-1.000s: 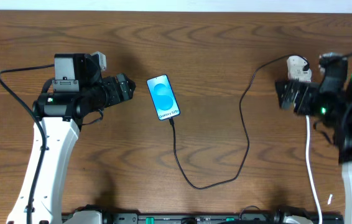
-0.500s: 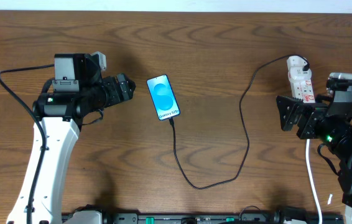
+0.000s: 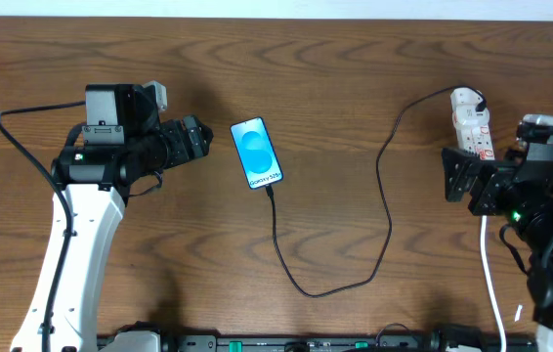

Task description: Plug charger to phone and switch on socket

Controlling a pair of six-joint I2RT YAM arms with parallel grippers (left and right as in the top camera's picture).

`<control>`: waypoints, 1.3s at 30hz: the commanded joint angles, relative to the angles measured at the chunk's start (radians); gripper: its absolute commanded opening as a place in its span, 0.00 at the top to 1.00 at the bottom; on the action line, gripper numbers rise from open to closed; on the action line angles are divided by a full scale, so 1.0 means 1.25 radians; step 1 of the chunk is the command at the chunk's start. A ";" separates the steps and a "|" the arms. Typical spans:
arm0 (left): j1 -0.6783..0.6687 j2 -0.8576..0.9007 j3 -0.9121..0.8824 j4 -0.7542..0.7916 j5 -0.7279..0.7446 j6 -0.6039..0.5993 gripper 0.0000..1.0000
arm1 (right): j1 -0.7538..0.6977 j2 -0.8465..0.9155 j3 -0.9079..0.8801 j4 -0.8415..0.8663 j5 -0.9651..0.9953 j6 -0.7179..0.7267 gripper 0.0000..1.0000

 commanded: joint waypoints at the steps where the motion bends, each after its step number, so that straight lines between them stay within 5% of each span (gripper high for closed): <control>1: 0.000 -0.003 0.008 0.000 -0.005 0.008 0.12 | 0.008 -0.083 -0.121 0.090 0.041 -0.023 0.01; 19: 0.000 -0.003 0.008 0.000 -0.005 0.008 0.12 | 0.044 -0.584 -0.898 0.918 -0.043 -0.007 0.01; 39: 0.000 -0.003 0.008 0.000 -0.005 0.008 0.12 | 0.059 -0.669 -0.904 0.629 -0.009 -0.007 0.01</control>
